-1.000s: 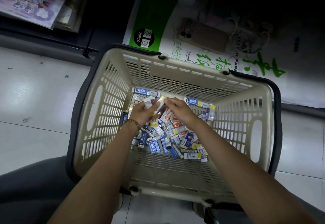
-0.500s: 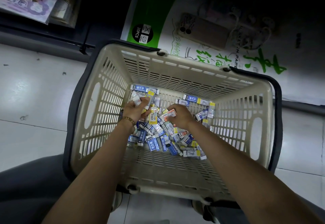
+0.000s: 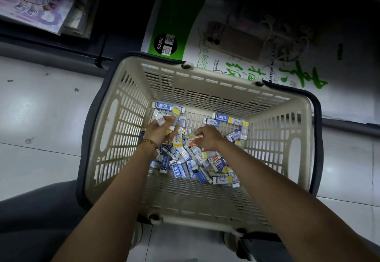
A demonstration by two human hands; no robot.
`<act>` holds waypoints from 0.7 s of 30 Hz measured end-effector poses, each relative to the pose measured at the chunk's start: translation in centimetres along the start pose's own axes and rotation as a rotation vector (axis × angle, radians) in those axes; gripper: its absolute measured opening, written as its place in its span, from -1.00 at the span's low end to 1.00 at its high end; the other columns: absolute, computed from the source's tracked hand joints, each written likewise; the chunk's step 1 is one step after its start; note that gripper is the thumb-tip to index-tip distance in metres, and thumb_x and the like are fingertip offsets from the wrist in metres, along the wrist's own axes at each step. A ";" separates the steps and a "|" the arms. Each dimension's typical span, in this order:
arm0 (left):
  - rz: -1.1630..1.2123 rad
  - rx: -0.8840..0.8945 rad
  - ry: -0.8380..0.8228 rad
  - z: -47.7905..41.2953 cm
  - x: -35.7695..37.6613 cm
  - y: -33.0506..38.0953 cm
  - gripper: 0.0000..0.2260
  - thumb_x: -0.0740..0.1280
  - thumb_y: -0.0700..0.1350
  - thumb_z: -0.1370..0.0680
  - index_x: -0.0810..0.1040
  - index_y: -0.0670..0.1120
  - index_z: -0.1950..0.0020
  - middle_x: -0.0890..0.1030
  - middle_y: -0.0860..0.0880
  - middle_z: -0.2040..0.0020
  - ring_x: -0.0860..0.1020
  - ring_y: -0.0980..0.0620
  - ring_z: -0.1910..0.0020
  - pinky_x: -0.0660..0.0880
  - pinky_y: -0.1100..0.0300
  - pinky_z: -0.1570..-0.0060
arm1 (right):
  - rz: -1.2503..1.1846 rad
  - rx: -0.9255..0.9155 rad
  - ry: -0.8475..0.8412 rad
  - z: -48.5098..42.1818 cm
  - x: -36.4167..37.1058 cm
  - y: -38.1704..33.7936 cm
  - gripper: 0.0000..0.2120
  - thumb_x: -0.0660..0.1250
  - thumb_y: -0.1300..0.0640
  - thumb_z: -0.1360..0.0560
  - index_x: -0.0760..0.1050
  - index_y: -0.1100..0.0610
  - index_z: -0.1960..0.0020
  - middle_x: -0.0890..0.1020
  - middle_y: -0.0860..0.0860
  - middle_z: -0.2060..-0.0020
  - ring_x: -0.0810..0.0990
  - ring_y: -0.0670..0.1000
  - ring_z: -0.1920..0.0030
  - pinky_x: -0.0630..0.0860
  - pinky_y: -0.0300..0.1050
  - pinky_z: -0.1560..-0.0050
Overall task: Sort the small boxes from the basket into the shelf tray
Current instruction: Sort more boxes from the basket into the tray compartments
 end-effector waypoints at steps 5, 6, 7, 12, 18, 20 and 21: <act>0.104 -0.068 0.057 1.3 0.2 0.5 -0.77 0.40 -0.13 -0.48 0.47 -0.12 -0.09 0.54 -0.07 -0.02 0.62 0.13 0.43 0.53 0.32 0.48 | -0.257 0.000 0.003 2.7 -0.6 -0.6 -0.70 0.39 0.21 -0.48 0.36 0.25 -0.12 0.45 0.24 -0.20 0.47 0.25 -0.22 0.47 0.12 -0.14; 0.109 -0.069 0.047 1.8 0.6 1.0 -0.74 0.41 -0.12 -0.48 0.47 -0.12 -0.12 0.54 -0.07 -0.04 0.61 0.14 0.43 0.52 0.34 0.49 | -0.391 0.013 0.050 3.5 -1.3 -0.6 -0.67 0.41 0.24 -0.46 0.35 0.24 -0.12 0.46 0.25 -0.15 0.51 0.24 -0.17 0.51 0.13 -0.10; 0.086 -0.047 0.028 2.3 1.0 1.5 -0.77 0.41 -0.12 -0.47 0.50 -0.12 -0.08 0.55 -0.05 -0.03 0.61 0.16 0.40 0.52 0.34 0.47 | -0.506 0.034 0.115 4.4 -2.2 -0.6 -0.64 0.44 0.27 -0.43 0.37 0.24 -0.14 0.49 0.27 -0.09 0.55 0.18 -0.08 0.54 0.08 -0.04; 0.029 0.073 -0.071 6.2 3.3 4.7 -0.91 0.42 -0.18 -0.46 0.52 -0.06 0.18 0.59 0.03 0.13 0.59 0.14 0.20 0.57 0.32 0.35 | -0.889 0.137 0.114 8.6 -6.2 -1.1 -0.60 0.46 0.24 -0.41 0.45 0.25 -0.19 0.61 0.12 -0.01 0.63 0.00 0.09 0.57 -0.13 0.14; -0.057 0.092 -0.211 12.3 6.6 10.1 -0.92 0.37 -0.25 -0.49 0.50 -0.12 0.15 0.57 -0.08 0.09 0.57 -0.02 0.07 0.61 0.22 0.27 | -0.771 0.021 0.022 16.2 -12.5 -5.7 -0.95 0.26 0.29 -0.55 0.47 0.20 0.00 0.55 0.15 -0.21 0.58 0.03 0.00 0.52 -0.15 0.11; -0.090 0.126 -0.261 14.5 7.8 12.7 -0.91 0.35 -0.27 -0.50 0.46 -0.14 0.15 0.55 -0.11 0.10 0.59 -0.07 0.07 0.62 0.17 0.24 | -0.799 -0.096 0.026 19.3 -15.2 -8.2 -0.91 0.22 0.33 -0.56 0.44 0.22 -0.04 0.56 0.19 -0.21 0.63 -0.08 0.13 0.53 -0.27 0.22; -0.105 0.146 -0.284 15.6 8.3 14.0 -0.91 0.35 -0.27 -0.50 0.46 -0.15 0.14 0.55 -0.11 0.11 0.61 -0.04 0.14 0.62 0.17 0.27 | -0.829 -0.160 0.054 21.1 -16.6 -9.4 -0.88 0.23 0.32 -0.56 0.42 0.23 -0.09 0.59 0.19 -0.16 0.65 -0.11 0.19 0.54 -0.30 0.26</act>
Point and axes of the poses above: each hand's wrist, its own z-axis away from the middle knuckle, its own x-axis out of the palm, y = z × x, the point moved 5 cm from there along -z, towards the middle knuckle
